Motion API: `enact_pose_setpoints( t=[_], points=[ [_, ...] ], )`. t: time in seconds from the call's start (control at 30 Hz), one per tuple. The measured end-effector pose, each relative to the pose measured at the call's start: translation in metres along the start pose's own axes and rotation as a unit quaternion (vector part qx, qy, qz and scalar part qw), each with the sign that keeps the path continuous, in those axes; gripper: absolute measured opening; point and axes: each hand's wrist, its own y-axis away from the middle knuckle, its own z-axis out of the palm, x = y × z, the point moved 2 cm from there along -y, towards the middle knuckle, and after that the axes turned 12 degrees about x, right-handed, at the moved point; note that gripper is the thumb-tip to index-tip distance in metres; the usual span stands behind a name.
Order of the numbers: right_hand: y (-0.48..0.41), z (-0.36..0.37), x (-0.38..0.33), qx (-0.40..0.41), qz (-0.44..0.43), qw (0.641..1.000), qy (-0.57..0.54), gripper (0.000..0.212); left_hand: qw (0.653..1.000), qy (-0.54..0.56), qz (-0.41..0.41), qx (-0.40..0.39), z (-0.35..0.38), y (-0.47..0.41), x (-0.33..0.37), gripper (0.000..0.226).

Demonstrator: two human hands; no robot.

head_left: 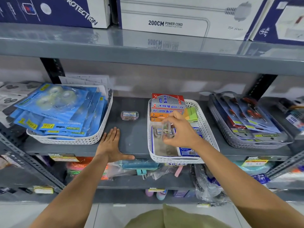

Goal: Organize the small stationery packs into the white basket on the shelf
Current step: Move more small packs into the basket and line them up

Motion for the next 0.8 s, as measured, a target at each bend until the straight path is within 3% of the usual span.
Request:
enact_pose_setpoints(
  t=[0.13,0.2,0.3,0.4,0.57,0.7,0.8],
  points=[
    [0.003,0.008,0.017,-0.023,0.036,0.998,0.047,0.054,1.0,-0.002,-0.003,-0.001,-0.001,0.0,0.001,0.158],
    [0.003,0.01,0.023,0.006,0.069,0.996,0.055,0.046,1.0,-0.002,-0.003,0.002,-0.001,0.0,0.001,0.157],
    [0.002,0.011,0.034,0.025,0.168,0.983,0.068,0.046,1.0,-0.004,-0.003,0.003,0.0,0.0,0.001,0.157],
    [0.005,0.012,0.039,0.022,0.288,0.957,-0.021,0.046,1.0,-0.004,-0.004,0.006,0.0,0.0,0.0,0.156],
    [0.012,0.017,0.042,-0.004,0.394,0.915,-0.085,0.023,1.0,-0.004,-0.003,0.005,0.0,0.0,0.0,0.158],
    [0.012,0.022,0.044,-0.009,0.402,0.915,-0.013,0.03,1.0,-0.005,-0.003,0.001,0.001,-0.001,0.0,0.158],
    [0.014,0.027,0.042,-0.04,0.435,0.897,-0.062,0.027,1.0,-0.01,-0.001,0.002,0.001,-0.001,0.0,0.158]
  ],
)
